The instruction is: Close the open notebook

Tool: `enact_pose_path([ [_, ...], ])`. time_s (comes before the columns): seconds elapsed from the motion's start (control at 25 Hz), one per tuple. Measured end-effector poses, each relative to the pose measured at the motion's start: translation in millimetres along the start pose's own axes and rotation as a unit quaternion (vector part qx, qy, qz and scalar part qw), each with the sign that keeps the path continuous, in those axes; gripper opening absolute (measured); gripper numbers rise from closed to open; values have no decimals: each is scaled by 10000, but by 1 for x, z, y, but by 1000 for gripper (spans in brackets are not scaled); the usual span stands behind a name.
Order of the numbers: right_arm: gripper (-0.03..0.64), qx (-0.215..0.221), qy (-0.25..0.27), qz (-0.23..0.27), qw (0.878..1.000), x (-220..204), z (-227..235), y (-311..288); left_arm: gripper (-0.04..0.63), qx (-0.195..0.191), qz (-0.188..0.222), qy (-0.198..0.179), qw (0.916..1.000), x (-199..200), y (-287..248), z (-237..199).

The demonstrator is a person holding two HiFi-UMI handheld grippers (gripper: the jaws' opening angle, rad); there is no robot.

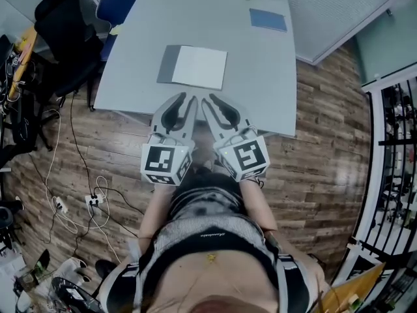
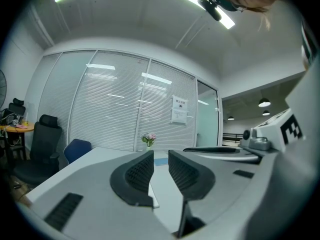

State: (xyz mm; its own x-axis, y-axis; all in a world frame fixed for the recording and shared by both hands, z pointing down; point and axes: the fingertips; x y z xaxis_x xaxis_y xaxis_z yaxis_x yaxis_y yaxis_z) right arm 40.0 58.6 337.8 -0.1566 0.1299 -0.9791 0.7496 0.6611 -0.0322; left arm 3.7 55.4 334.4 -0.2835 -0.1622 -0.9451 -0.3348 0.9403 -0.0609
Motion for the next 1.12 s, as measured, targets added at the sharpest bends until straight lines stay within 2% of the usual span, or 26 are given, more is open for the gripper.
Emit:
enact_pose_path([
  [0.48, 67, -161, 25, -44, 9999, 1, 9, -39, 71, -214, -51, 97, 9997, 11, -25, -30],
  [1.12, 67, -711, -108, -247, 9971, -17, 62, -152, 72, -824, -363, 81, 9959, 36, -122, -106],
])
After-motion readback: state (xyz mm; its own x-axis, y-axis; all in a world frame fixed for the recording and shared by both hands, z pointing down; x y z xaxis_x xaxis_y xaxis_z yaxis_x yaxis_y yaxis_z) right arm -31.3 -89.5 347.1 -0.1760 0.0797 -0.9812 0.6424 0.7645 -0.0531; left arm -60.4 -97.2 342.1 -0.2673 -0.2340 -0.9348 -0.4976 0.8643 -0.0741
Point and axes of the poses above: the fingertips, and each gripper's own axes: y backward along the fingers, z to its right, x out of its top, and after that the axes turned 13 degrees about y, right-handed
